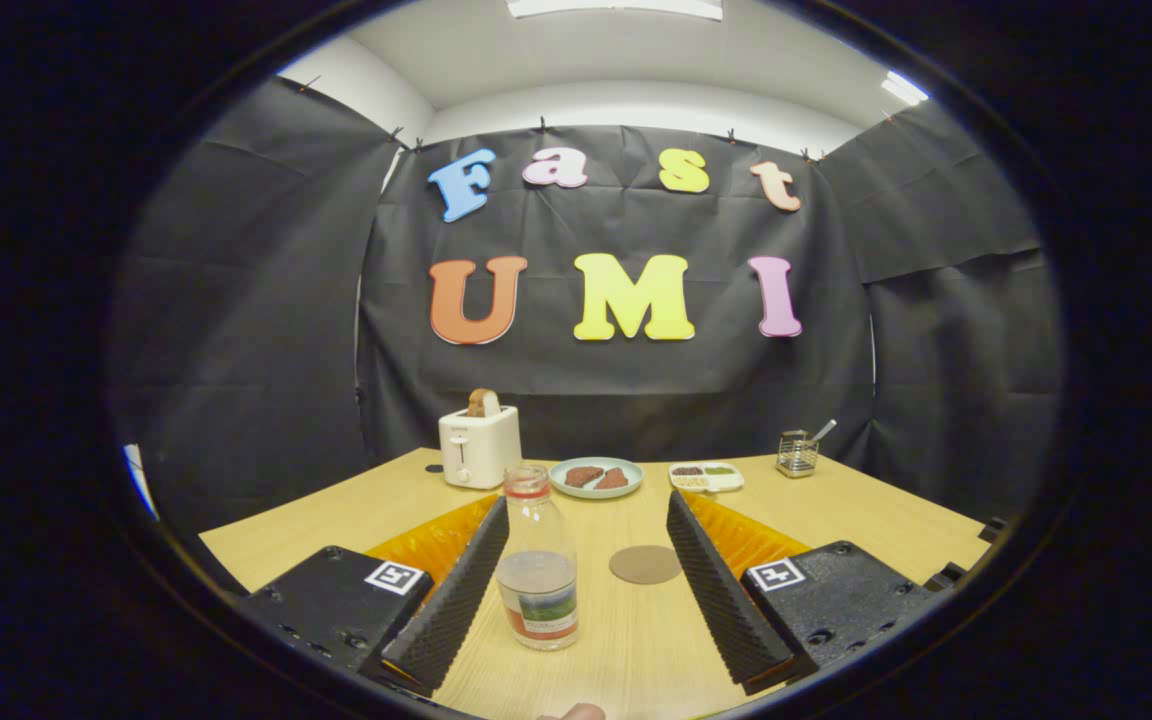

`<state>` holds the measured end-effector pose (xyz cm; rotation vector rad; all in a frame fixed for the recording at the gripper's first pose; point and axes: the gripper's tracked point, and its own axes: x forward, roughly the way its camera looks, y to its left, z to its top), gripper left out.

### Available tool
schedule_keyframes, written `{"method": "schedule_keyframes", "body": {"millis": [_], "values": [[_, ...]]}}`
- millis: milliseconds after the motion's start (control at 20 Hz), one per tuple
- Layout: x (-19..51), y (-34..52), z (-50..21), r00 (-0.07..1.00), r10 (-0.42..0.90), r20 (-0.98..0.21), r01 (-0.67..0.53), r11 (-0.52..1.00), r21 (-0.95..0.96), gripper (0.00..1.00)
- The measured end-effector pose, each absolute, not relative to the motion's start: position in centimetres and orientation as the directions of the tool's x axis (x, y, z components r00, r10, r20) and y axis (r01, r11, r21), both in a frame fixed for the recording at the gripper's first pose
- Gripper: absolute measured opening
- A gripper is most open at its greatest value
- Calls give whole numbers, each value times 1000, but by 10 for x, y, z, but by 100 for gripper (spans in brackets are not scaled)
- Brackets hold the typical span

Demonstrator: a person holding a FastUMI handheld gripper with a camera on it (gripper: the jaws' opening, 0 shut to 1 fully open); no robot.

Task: Take the bottle from table, then pour the juice into the cup, finally place the bottle on the coaster

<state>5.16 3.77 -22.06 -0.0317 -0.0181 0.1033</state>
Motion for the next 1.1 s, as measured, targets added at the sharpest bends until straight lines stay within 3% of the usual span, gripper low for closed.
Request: {"method": "schedule_keyframes", "body": {"millis": [450, 900, 1100], "values": [[64, 63, -268, 989, 143, 39, -142, 989, -33, 100], [114, 78, -302, 995, 104, 1, -104, 993, -59, 100], [126, 77, -303, 996, 88, -25, -88, 996, -23, 79]]}}
